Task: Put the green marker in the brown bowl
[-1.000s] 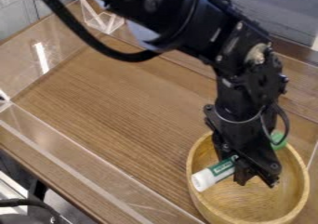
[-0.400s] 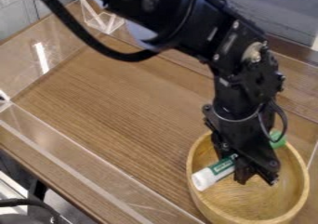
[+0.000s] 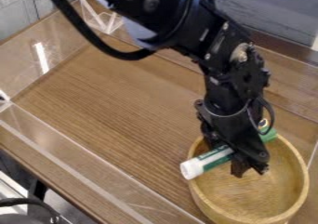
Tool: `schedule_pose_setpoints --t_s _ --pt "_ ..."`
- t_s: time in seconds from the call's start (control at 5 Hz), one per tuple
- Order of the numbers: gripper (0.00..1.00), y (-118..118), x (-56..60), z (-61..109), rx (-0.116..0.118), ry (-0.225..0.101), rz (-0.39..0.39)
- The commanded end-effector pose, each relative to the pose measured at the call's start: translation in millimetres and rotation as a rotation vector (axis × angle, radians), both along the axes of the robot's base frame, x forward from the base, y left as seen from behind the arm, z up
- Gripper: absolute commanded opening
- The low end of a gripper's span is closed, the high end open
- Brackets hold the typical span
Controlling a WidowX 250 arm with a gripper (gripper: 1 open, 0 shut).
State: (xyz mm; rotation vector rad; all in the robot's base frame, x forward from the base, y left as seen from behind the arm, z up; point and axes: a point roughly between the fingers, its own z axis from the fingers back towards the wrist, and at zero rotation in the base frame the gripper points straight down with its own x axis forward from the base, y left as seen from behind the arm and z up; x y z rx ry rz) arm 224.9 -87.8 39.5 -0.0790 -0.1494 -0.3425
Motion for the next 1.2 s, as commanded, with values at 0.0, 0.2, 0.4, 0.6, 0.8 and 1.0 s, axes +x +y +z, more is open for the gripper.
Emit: schedule_pose_setpoints --t_s 0.0,0.2,0.4,0.6,0.8,1.0 --pt "0.0 4.9 2.9 1.6 0.008 -0.002 0.013" --pt "0.0 6.4 4.8 1.7 0.009 -0.005 0.018" --pt "0.0 7.9 6.7 1.7 0.009 -0.007 0.023" --pt "0.0 9.3 8.5 1.9 0.01 -0.01 0.028" --pt "0.0 10.8 10.4 2.1 0.01 -0.013 0.033" --pt "0.0 12.5 12.0 2.4 0.01 -0.015 0.037"
